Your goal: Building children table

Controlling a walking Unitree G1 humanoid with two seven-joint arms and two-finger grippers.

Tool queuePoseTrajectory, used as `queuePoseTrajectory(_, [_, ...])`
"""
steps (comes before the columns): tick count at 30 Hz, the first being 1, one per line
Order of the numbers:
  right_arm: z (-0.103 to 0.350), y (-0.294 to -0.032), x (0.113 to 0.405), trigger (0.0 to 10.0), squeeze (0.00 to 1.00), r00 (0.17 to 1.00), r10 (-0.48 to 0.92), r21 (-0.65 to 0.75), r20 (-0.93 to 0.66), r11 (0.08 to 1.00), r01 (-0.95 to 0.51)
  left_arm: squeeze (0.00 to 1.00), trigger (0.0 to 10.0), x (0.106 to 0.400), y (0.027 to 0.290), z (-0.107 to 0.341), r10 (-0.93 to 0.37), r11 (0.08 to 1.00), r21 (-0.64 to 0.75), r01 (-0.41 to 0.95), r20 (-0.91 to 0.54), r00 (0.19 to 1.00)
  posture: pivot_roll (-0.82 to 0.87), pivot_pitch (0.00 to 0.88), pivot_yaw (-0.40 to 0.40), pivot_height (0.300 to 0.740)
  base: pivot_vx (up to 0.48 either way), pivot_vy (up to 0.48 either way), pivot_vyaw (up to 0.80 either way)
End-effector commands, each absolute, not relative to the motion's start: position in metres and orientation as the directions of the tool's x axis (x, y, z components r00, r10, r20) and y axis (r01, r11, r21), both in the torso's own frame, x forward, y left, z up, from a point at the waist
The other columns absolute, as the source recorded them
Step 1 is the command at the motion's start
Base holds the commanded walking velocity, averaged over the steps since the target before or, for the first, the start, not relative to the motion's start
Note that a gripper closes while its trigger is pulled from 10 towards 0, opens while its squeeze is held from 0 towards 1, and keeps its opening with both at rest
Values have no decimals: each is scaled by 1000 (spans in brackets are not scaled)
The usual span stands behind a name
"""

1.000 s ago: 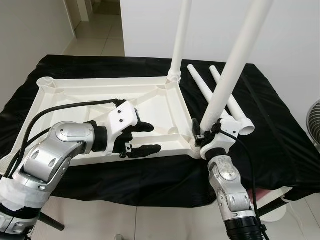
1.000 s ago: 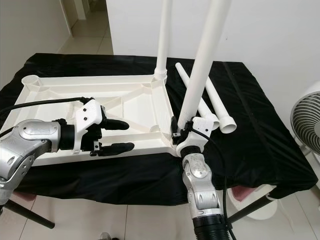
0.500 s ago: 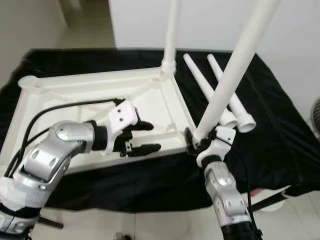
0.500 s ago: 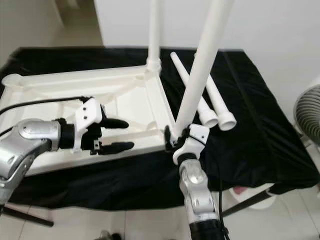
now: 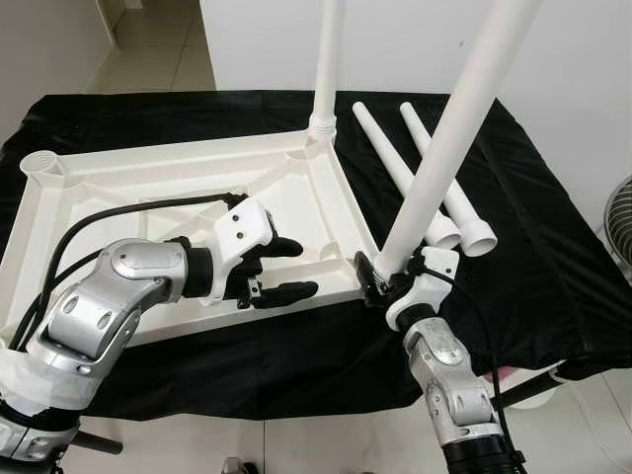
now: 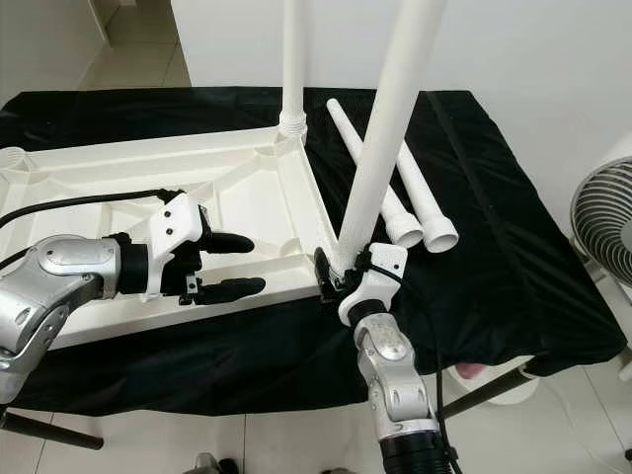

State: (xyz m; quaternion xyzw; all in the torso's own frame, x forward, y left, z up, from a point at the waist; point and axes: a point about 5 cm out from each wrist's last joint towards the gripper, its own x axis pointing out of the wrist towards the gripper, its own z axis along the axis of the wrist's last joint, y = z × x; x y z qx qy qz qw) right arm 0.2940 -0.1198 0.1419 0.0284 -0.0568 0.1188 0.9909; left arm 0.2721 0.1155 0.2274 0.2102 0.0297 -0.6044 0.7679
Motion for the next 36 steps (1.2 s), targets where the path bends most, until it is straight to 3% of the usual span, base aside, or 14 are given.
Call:
queuePoseTrajectory(1, [148, -118, 294, 10000, 0, 956, 253, 27, 147, 965, -260, 0, 10000, 272, 116, 229, -910, 192, 296, 936, -303, 282, -6, 144, 33, 740, 0, 0, 0])
queuePoseTrajectory(2, [149, -118, 294, 10000, 0, 954, 256, 26, 156, 965, -263, 0, 10000, 272, 116, 229, -910, 192, 296, 936, -302, 283, -6, 144, 33, 740, 0, 0, 0])
queuePoseTrajectory(3, [151, -119, 295, 10000, 1000, 952, 258, 23, 162, 964, -265, 0, 10000, 272, 117, 229, -910, 192, 296, 936, -303, 283, -8, 144, 34, 740, 0, 0, 0])
queuePoseTrajectory(7, [155, -120, 296, 10000, 1000, 946, 268, -1, 180, 962, -273, 0, 10000, 272, 117, 229, -910, 192, 297, 936, -303, 282, -9, 143, 33, 740, 0, 0, 0])
queuePoseTrajectory(8, [157, -120, 296, 10000, 0, 945, 270, -6, 186, 962, -274, 0, 10000, 272, 117, 229, -911, 192, 296, 936, -302, 282, -9, 143, 33, 740, 0, 0, 0])
queuePoseTrajectory(29, [183, -124, 297, 10000, 0, 898, 356, -123, 258, 934, -335, 0, 10000, 273, 117, 229, -911, 195, 299, 934, -299, 285, -12, 133, 31, 740, 0, 0, 0])
queuePoseTrajectory(36, [197, -131, 296, 10000, 0, 850, 469, -195, 240, 881, -431, 0, 10000, 274, 118, 228, -910, 193, 301, 934, -301, 285, -14, 129, 34, 740, 0, 0, 0])
